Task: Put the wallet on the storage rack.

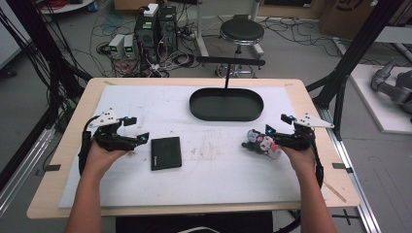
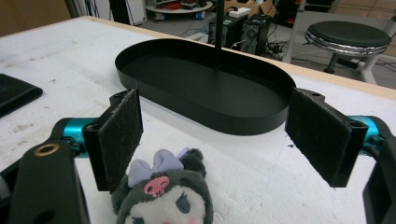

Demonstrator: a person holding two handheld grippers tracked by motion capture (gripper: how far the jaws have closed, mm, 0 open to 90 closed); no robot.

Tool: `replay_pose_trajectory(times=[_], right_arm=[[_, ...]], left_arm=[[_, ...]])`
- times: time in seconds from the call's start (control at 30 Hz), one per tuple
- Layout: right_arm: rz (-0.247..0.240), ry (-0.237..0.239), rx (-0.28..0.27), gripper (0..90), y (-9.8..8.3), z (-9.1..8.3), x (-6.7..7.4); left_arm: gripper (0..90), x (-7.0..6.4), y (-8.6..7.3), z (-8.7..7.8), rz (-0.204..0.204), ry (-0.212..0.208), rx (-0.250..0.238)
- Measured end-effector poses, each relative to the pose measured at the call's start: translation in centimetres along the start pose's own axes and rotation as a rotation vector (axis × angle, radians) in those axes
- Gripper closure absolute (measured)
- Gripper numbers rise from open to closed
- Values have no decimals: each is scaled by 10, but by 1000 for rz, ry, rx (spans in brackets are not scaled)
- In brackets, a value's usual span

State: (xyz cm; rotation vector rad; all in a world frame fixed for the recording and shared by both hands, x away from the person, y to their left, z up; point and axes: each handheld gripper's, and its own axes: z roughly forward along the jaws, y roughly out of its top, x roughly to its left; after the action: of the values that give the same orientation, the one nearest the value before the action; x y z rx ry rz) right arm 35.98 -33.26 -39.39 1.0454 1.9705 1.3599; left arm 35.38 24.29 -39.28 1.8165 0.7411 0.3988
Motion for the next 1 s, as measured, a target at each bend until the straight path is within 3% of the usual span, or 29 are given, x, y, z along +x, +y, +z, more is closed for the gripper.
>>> replay_pose_trajectory(times=[0.33, 0.43, 0.63, 0.8, 1.0], right_arm=[[-8, 7, 27, 195, -1, 0, 3], [-12, 2, 27, 195, 0, -3, 3], [-7, 0, 24, 195, 0, -4, 3], [-10, 4, 26, 195, -1, -4, 2], [-5, 6, 34, 195, -1, -2, 1]], left_arm=[[149, 3, -3, 9, -2, 8, 30], [149, 2, -5, 19, -4, -21, 42], [148, 1, -8, 32, -5, -35, 63], [148, 3, -15, 50, -16, -45, 141], [148, 5, -23, 66, -24, -52, 195]])
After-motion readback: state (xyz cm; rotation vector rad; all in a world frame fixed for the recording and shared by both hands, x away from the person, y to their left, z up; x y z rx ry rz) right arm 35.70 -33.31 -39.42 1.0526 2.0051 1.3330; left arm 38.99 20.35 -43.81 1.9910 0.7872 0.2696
